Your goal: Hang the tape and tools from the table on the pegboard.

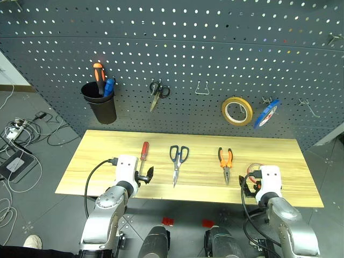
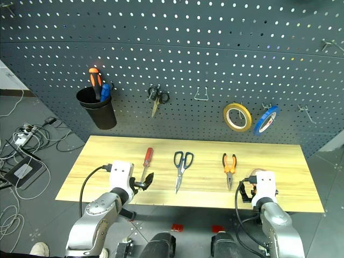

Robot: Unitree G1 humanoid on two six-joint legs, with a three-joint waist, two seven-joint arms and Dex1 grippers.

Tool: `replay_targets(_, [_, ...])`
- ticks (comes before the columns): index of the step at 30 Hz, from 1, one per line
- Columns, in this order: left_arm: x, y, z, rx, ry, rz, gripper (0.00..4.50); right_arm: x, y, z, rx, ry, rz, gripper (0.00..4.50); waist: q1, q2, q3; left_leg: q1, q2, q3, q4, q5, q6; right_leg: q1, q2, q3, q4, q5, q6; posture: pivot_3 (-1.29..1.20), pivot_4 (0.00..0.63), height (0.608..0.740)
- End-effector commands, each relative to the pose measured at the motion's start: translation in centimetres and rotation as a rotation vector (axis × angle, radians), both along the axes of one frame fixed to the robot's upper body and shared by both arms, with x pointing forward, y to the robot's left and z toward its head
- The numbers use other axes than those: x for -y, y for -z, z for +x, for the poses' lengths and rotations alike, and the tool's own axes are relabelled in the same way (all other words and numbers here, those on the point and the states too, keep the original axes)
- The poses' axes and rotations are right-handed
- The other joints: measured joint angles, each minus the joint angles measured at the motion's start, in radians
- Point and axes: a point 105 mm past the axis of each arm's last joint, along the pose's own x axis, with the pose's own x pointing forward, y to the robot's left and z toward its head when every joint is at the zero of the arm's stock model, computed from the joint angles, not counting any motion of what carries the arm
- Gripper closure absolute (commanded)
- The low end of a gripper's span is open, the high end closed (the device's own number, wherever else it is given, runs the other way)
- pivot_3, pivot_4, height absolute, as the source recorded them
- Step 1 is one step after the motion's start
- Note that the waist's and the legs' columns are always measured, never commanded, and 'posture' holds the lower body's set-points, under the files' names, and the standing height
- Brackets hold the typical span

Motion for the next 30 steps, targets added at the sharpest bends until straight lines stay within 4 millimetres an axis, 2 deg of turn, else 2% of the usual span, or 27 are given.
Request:
replay_targets(1, [0.0,-1.4,0.2,0.051,0.003,-0.003,0.05,0.2,-0.4,0.1,0.014,-0.001,0.004,0.0,0.0,0.0,0.0,0.0,0.0,0.0,0.0,0.0,0.0,0.0,0.0,0.0,0.0,0.0,0.0,0.12,0.191,0.74])
replay_targets(5, [0.2,-1.6,0.3,0.051,0.007,-0.006,0.05,0.0,-0.4,0.1,0.013,-0.004,0.006,0.0,0.0,0.0,0.001,0.0,0.0,0.0,0.0,0.0,0.0,0.0,0.0,0.0,0.0,0.0,0.0,0.12,0.205,0.74])
replay_targets(8, [1.1,-2.2,0.8,0.068,0.057,-0.019,0.05,-0.2,-0.5,0.3,0.02,-0.02,-0.005,0.0,0.0,0.0,0.003,0.0,0.0,-0.001,0.0,0.0,0.001,0.0,0.0,0.0,0.0,0.0,0.0,0.12,0.218,0.74])
replay_targets(12, [4.6,-3.2,1.7,0.099,0.237,-0.043,0.05,-0.6,-0.6,0.7,0.019,-0.044,-0.007,0.0,0.0,0.0,0.006,0.0,0.0,0.0,0.001,0.0,0.001,0.001,0.0,-0.001,0.0,0.0,0.0,0.11,0.243,0.74])
replay_targets(15, [8.2,-4.1,1.6,0.114,0.437,-0.077,0.05,-0.7,-0.7,1.0,0.018,-0.059,-0.008,0.0,-0.003,0.002,0.014,0.0,0.0,0.0,0.0,-0.001,0.001,0.001,0.0,0.0,0.0,0.0,0.0,0.1,0.26,0.74])
replay_targets(19, [11.9,-5.0,1.5,0.145,0.67,-0.063,0.05,-0.9,-0.6,1.3,0.006,-0.094,-0.004,0.0,-0.006,0.005,0.033,0.001,0.0,0.0,0.001,-0.001,0.002,0.001,0.0,0.0,0.0,0.0,0.0,0.09,0.291,0.74])
replay_targets(30, [17.4,-6.6,2.6,0.224,1.017,-0.013,0.05,-0.1,-1.7,4.2,0.035,-0.083,0.0,0.0,-0.03,0.004,0.105,-0.001,0.0,0.0,0.002,-0.001,0.002,0.001,0.0,0.0,0.001,0.0,0.0,0.04,0.377,0.74])
